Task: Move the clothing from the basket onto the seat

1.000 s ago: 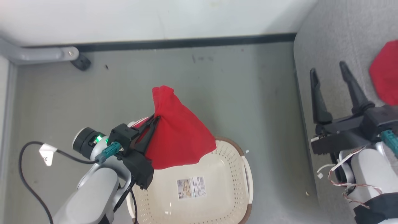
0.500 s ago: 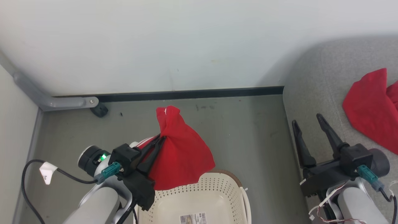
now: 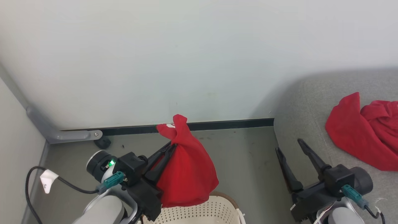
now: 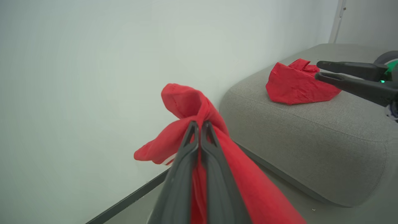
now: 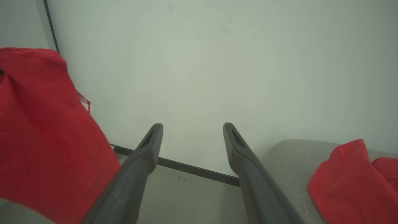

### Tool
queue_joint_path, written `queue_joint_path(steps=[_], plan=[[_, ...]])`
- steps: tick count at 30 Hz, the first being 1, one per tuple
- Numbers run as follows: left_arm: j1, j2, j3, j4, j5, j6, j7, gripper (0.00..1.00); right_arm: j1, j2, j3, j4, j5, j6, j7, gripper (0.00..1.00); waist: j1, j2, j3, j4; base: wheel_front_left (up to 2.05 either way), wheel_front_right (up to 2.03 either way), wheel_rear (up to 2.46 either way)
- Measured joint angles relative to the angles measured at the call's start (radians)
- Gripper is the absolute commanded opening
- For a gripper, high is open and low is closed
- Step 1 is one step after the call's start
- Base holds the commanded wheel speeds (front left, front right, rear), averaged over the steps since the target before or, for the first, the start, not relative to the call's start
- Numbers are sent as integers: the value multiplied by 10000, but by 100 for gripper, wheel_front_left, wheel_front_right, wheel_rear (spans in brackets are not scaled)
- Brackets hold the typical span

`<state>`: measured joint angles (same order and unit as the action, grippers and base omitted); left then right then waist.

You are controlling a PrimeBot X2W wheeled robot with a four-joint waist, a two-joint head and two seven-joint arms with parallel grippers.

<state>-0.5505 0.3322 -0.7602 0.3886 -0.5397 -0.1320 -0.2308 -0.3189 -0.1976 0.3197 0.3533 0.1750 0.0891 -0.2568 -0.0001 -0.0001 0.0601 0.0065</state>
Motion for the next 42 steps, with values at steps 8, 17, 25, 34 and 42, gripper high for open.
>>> queue_joint_path(steps=[8, 17, 25, 34, 42], plan=[[-6, 73, -105, -836, -48, 0, 339, 0, 75, -180, 1018, 222, -278, 272, 6, 100, 1, 1, -56, -175, 0, 0, 0], [-160, 63, -263, -1714, -46, 0, 717, 0, -486, -690, 2196, 863, -382, 347, 182, 100, 2, 2, 65, -209, 0, 0, 0], [-213, 44, -420, -2424, -35, 0, 988, 0, -1336, -1007, 3747, 1312, -157, 347, 174, 100, 2, 2, 151, -97, 0, 0, 0], [-461, 29, -456, -2683, -36, 12, 1381, 0, -1655, -991, 5191, 1409, 428, 355, 92, 100, 2, 2, 252, 147, 0, 0, 0], [-659, 203, -81, -2635, -96, 201, 1634, 0, -1675, -934, 6165, 1281, 851, 355, 86, 100, 2, 2, 330, 41, 0, 0, 0]])
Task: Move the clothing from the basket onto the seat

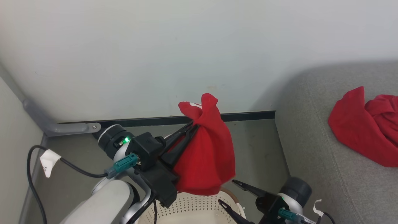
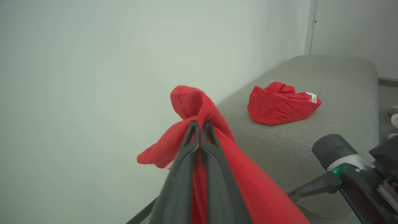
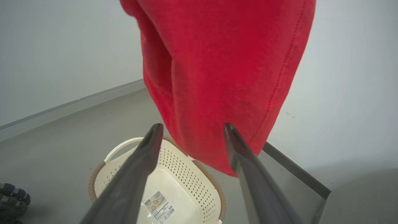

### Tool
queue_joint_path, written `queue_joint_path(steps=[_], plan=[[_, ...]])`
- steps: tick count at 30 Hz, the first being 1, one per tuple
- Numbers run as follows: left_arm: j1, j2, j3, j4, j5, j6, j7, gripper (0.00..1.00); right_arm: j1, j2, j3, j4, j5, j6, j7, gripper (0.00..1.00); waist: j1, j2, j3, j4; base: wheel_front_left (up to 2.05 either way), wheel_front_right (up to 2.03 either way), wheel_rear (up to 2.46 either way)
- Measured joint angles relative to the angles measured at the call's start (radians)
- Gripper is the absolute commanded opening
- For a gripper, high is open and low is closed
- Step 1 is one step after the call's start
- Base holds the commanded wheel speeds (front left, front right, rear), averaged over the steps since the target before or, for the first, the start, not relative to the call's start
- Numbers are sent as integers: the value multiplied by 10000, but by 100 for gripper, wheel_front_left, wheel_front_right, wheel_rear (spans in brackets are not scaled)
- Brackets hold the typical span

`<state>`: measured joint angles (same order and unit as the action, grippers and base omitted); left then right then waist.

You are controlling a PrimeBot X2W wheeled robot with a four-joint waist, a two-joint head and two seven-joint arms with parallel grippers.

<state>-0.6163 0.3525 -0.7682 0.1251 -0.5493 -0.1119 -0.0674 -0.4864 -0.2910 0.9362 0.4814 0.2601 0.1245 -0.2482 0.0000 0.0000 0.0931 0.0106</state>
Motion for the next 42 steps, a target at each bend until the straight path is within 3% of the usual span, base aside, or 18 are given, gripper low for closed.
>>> queue_joint_path(steps=[18, 21, 22, 38, 41, 42], plan=[[-488, -460, -157, -67, -125, 71, 435, 0, -1657, 717, 729, 591, 211, 0, -15, 100, 0, 1, 308, -52, 0, 0, 0], [-526, -397, -142, -65, -146, 71, 453, 0, -1828, 838, 731, 775, 192, 0, -58, 18, 0, 1, 344, -2, 0, 0, 0], [-526, -391, -142, -65, -148, 71, 453, 0, -1842, 848, 704, 798, 192, 0, -61, 0, 1, 0, 350, 6, 0, 0, 0], [92, -157, 140, 257, -552, 339, 297, 0, -1741, 92, -466, 389, 495, -31, -82, 0, 0, 0, 203, -337, 0, 0, 0], [280, -184, 165, 330, -619, 414, 221, 46, -1677, -127, -769, 157, 560, -117, -82, 0, 0, 1, 126, -431, 0, 0, 0], [349, -196, 165, 349, -639, 428, 203, 78, -1630, -196, -869, 56, 564, -176, -82, 0, 0, 0, 100, -464, 0, 0, 0]])
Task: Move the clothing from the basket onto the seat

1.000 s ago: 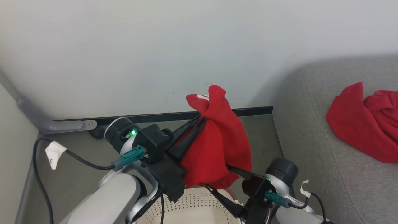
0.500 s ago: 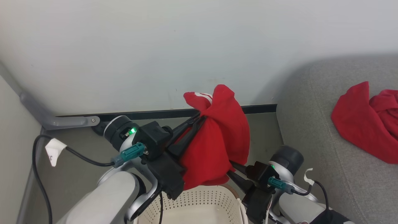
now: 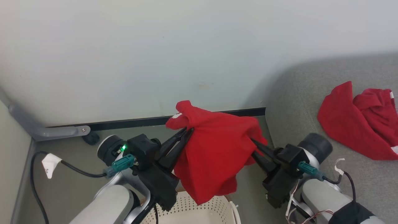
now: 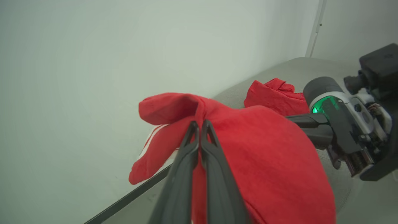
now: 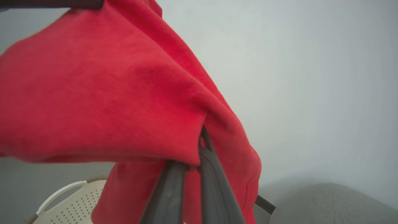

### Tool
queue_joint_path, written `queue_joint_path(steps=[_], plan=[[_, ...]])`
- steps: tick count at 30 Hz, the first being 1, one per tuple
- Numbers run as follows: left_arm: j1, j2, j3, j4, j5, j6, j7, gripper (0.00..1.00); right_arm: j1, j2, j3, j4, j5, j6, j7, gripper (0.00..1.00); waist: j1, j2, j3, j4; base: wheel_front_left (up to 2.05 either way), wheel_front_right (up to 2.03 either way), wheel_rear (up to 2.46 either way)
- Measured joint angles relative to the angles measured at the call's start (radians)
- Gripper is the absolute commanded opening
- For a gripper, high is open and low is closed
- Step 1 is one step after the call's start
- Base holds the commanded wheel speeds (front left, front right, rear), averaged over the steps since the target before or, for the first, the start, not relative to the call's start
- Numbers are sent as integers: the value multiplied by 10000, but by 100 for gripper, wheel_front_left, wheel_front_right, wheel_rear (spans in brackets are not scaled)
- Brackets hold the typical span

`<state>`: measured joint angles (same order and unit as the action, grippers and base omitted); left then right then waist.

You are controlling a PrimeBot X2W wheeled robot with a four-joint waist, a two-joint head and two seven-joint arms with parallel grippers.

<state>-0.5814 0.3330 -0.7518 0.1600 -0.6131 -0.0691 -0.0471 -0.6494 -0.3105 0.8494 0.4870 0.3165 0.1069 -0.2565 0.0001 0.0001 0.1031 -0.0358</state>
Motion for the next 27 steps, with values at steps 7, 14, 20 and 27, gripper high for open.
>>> queue_joint_path(steps=[7, 14, 20, 27], plan=[[369, -182, -13, 98, -94, 52, -228, 100, 164, -606, -616, -669, -2, -387, 0, 0, 0, 0, -195, -245, 0, 0, 0], [771, -255, -79, -4, -96, 119, -518, 100, 723, -1342, -1185, -1285, -17, -840, 0, 0, -1, 0, -381, -574, 0, 0, 0], [1036, -339, -232, -230, -94, 167, -662, 100, 1245, -1835, -1599, -1881, -46, -1233, 0, 0, -1, 0, -486, -960, 0, 0, 0], [1244, -345, -339, -451, -88, 253, -752, 100, 1623, -2182, -1967, -2391, -46, -1580, 0, 0, -1, -1, -517, -1472, 0, 0, 0]])
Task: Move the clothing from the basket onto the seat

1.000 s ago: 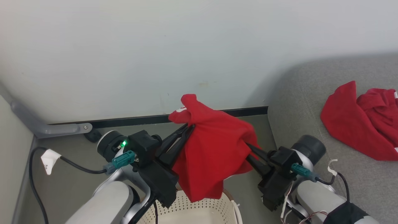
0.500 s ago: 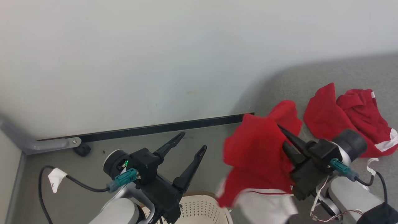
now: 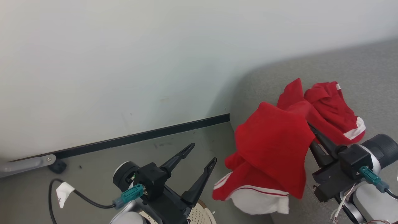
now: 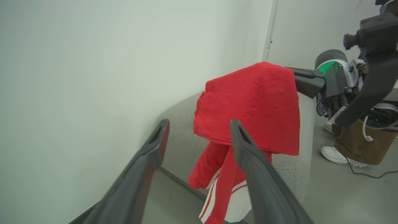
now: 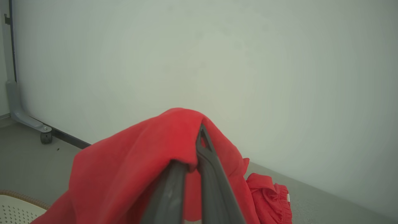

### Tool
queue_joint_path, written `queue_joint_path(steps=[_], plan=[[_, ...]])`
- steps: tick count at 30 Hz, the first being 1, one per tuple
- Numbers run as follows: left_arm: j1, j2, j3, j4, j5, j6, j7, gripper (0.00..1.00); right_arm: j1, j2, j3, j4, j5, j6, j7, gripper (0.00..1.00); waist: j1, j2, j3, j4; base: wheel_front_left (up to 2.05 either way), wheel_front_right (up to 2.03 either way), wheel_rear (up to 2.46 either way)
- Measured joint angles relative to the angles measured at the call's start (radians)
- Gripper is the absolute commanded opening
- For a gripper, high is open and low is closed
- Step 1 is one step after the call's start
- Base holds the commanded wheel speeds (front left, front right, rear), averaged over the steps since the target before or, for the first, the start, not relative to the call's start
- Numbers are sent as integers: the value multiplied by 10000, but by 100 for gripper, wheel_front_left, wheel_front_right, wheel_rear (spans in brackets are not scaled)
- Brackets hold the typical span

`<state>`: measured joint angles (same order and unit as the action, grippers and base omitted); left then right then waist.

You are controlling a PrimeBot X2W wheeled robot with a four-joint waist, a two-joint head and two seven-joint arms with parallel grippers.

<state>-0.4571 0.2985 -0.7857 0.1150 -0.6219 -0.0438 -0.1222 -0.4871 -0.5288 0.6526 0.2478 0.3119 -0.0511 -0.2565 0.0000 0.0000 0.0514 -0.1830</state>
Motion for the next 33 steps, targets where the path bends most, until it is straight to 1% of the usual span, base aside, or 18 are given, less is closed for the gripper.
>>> queue_joint_path(steps=[9, 11, 15, 22, 27, 30, 33], plan=[[157, -75, -113, -268, 127, 104, -48, 100, 310, -213, -397, -581, 12, -203, 0, 0, 0, 1, 107, -940, 0, 0, 0], [156, -98, -157, -313, 148, 174, -46, 100, 327, -230, -499, -696, 42, -207, 0, 0, 0, 0, 160, -1154, 0, 0, 0], [149, -169, -265, -389, 213, 176, -42, 100, 403, -267, -685, -821, 77, -249, -2, 0, 0, 1, 315, -1536, 0, 0, 0], [13, -236, -393, -543, 370, 182, 63, 100, 293, -288, -1026, -846, 242, -232, 0, 0, 0, 0, 830, -1870, 0, 0, 0], [-326, -217, -408, -675, 627, 184, 157, 100, -1040, -320, -1400, -594, 288, 107, 0, 0, 1, 1, 1246, -1915, 0, 0, 0], [-496, -171, -412, -752, 719, 186, 261, 100, -2087, -405, -1753, -205, 462, 389, -2, 0, 1, 0, 1516, -1883, 0, 0, 0], [-727, -151, -395, -878, 784, 221, 353, 100, -3106, -483, -2092, 316, 596, 598, -2, 0, 1, 1, 1794, -1804, 0, 0, 0]])
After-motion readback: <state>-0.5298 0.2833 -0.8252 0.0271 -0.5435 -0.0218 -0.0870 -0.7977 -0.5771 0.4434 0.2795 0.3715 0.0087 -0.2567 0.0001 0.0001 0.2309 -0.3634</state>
